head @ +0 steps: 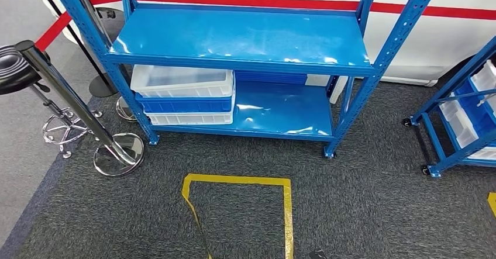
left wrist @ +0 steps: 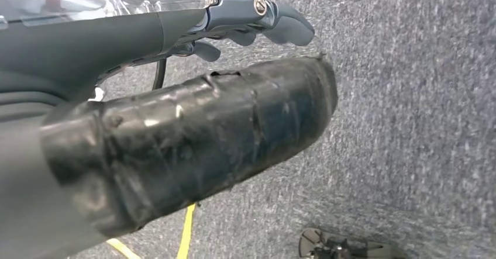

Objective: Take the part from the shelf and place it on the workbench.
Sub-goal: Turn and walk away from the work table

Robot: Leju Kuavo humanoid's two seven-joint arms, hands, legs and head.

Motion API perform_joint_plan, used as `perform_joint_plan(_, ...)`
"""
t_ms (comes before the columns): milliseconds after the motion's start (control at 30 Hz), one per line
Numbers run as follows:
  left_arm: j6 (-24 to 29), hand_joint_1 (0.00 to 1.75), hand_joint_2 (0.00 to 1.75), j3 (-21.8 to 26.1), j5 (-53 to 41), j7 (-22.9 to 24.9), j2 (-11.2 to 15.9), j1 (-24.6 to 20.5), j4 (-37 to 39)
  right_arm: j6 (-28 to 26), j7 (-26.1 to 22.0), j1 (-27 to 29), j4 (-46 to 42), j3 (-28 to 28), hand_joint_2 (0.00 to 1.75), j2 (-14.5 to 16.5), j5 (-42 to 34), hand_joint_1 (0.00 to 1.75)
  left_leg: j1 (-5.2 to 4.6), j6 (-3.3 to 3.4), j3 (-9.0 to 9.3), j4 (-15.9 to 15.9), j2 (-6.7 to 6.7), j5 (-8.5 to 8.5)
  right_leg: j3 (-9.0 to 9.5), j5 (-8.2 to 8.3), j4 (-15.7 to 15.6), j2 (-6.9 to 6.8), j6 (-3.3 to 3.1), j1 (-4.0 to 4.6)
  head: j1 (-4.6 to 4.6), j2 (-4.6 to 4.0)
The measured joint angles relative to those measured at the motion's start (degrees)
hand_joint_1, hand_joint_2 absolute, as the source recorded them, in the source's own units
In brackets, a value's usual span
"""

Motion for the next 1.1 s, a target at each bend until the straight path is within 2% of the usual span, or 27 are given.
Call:
perform_joint_plan(133, 0.0, 0.0, 0.0, -0.1, 0.2, 0.0, 0.0, 0.0, 0.0, -0.1, -0.6, 0.0, 0.0, 0.0, 0.0, 0.0, -0.5, 0.0, 0.2, -0.3, 0.13, -0.3, 0.0, 0.12, -0.06, 0.06, 0.0, 0.05, -0.19, 0.42, -0.02, 0.0)
perform_joint_plan(300, 0.0, 0.0, 0.0, -0.1, 0.7, 0.0, 0.0, 0.0, 0.0, 0.3, -1.9, 0.0, 0.0, 0.0, 0.0, 0.0, -1.5, 0.0, 0.22, -0.67, 0.32, -0.7, 0.01, 0.28, -0.05, 0.02, 0.0, 0.04, -0.39, 0.46, -0.01, 0.0)
perform_joint_plan(633, 0.0, 0.0, 0.0, -0.4, 0.5, -0.3, 0.0, 0.0, 0.0, 0.5, -2.1, 0.0, 0.0, 0.0, 0.0, 0.0, -1.5, 0.0, 0.23, -0.75, 0.32, -0.8, 0.01, 0.3, -0.01, 0.0, 0.0, 0.04, -0.44, 0.46, 0.0, 0.0)
perform_joint_plan(767, 0.1, 0.0, 1.75, -0.6, 0.5, -0.4, 0.0, 0.0, 0.0, 0.5, -2.2, 0.0, 0.0, 0.0, 1.75, 0.0, -1.5, 0.0, 0.22, -0.75, 0.31, -0.8, 0.01, 0.29, 0.0, 0.0, 0.0, 0.04, -0.43, 0.43, 0.0, 0.0)
perform_joint_plan(933, -1.1, 0.0, 1.75, -0.6, 0.7, 0.0, 0.1, 0.4, 0.0, 1.9, -2.6, 0.3, 0.0, 0.0, 1.75, 0.0, -2.5, 0.0, 0.2, -0.77, 0.33, -0.7, 0.01, 0.27, 0.0, 0.0, 0.0, 0.04, -0.43, 0.43, -0.01, 0.0)
perform_joint_plan(1100, -6.4, 0.0, 1.75, 1.8, -1.7, 0.2, 0.6, 2.0, -0.1, 4.9, -2.5, 2.0, -0.5, 0.0, 1.75, -0.1, -5.5, 0.0, 0.21, -0.82, 0.32, -0.8, 0.01, 0.24, -0.03, -0.01, 0.0, 0.04, -0.44, 0.44, -0.01, 0.0)
